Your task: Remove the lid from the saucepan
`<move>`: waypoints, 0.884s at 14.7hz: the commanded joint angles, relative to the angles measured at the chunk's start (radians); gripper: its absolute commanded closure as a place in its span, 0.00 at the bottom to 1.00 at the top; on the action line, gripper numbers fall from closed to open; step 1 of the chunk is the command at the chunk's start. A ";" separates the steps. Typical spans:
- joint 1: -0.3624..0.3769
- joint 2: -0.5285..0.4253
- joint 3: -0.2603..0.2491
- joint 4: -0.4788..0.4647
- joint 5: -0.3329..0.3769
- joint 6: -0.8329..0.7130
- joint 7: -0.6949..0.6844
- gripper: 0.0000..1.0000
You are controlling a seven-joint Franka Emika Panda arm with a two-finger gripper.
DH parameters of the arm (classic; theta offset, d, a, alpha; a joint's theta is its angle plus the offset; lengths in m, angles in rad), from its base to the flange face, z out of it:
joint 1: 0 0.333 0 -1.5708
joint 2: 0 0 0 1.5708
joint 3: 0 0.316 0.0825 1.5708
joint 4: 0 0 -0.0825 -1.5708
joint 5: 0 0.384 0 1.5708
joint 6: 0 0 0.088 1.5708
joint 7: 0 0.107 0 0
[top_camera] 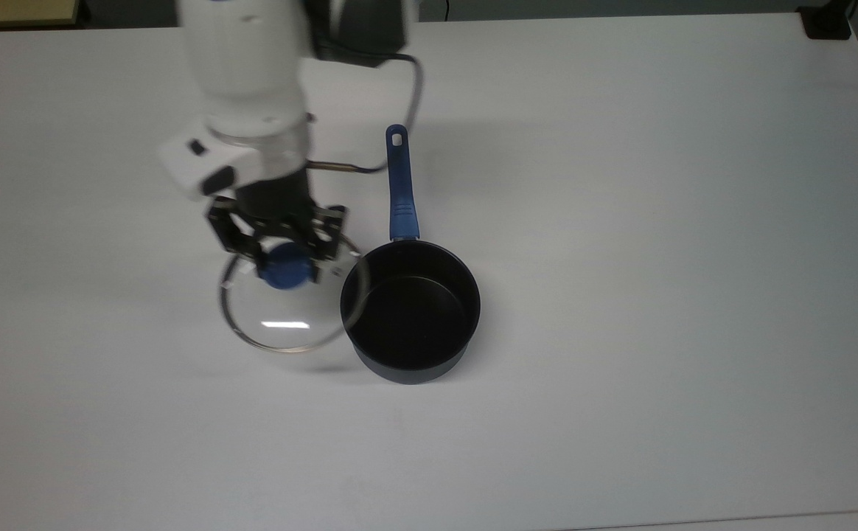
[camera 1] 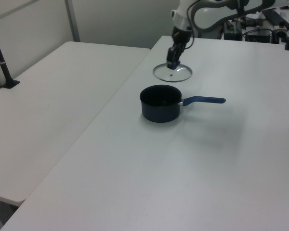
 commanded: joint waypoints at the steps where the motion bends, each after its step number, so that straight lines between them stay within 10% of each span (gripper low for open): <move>1: -0.045 -0.160 0.003 -0.233 -0.011 -0.005 -0.122 0.61; 10: -0.016 -0.163 0.008 -0.496 -0.081 0.136 -0.145 0.56; 11: -0.017 -0.163 0.008 -0.496 -0.081 0.134 -0.145 0.45; 12: -0.020 -0.163 0.008 -0.496 -0.081 0.127 -0.144 0.07; 13: -0.023 -0.166 0.008 -0.491 -0.081 0.121 -0.138 0.00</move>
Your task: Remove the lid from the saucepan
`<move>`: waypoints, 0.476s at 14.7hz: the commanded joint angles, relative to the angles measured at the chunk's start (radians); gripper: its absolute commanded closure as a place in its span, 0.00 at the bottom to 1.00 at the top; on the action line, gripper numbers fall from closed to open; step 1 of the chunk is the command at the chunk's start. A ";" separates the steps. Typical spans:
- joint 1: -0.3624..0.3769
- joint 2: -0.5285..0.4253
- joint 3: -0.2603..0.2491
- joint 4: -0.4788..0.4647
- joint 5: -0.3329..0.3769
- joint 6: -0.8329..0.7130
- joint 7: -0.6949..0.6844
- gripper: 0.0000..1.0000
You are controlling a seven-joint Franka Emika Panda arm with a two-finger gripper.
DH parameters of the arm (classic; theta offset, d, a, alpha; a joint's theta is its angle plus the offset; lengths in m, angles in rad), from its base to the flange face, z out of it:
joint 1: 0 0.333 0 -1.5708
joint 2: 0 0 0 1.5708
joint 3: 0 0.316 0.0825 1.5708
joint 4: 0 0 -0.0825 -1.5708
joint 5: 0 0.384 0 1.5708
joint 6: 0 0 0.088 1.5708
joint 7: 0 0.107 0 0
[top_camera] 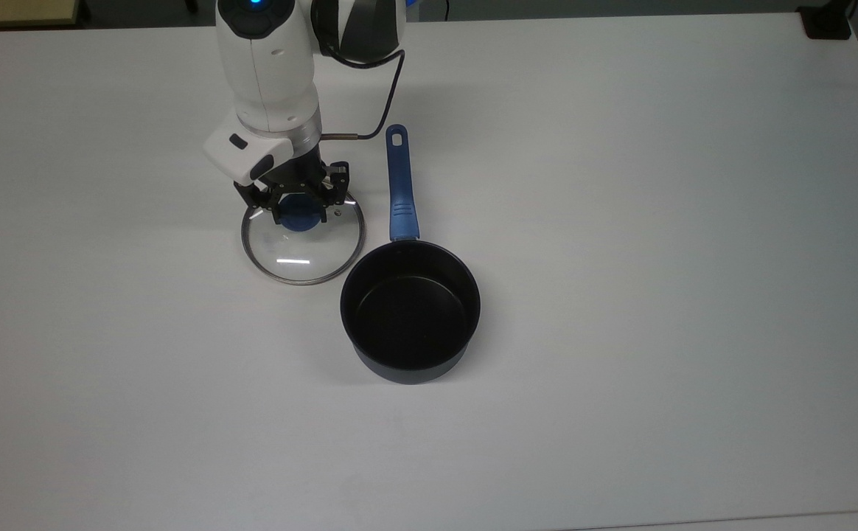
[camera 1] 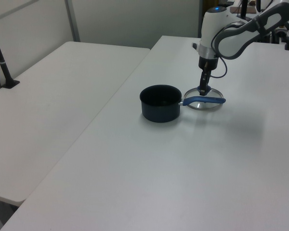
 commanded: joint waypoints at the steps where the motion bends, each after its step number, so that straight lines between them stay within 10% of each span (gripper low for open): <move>1: -0.004 -0.019 -0.004 -0.022 -0.015 -0.015 0.010 0.00; 7: 0.062 -0.051 -0.010 0.303 -0.016 -0.417 0.108 0.00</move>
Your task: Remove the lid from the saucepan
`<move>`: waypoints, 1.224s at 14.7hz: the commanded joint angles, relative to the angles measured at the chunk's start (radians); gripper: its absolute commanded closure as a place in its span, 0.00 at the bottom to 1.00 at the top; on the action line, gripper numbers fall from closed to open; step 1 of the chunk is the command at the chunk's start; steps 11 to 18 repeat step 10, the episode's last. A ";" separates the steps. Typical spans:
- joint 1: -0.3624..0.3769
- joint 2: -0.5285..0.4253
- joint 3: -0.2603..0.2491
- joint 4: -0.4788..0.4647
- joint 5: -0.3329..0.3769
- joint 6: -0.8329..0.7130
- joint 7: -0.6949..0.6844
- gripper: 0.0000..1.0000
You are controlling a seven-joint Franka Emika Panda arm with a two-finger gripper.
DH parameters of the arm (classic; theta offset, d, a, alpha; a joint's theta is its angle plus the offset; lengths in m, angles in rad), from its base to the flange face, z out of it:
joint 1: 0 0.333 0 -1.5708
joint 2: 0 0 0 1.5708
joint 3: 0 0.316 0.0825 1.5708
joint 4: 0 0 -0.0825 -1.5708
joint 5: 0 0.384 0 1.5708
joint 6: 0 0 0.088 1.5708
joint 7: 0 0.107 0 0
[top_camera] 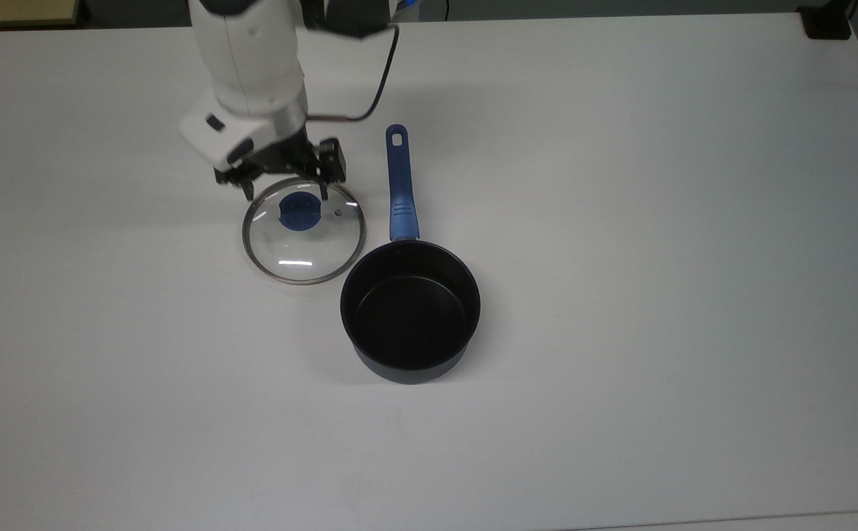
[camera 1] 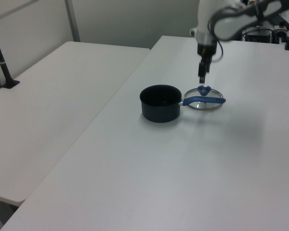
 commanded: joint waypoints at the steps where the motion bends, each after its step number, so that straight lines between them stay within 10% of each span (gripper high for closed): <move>1: 0.077 -0.049 -0.008 0.130 -0.016 -0.158 0.113 0.00; 7: 0.196 -0.198 -0.037 0.135 -0.011 -0.314 0.287 0.00; 18: 0.194 -0.207 -0.034 0.135 -0.011 -0.367 0.287 0.00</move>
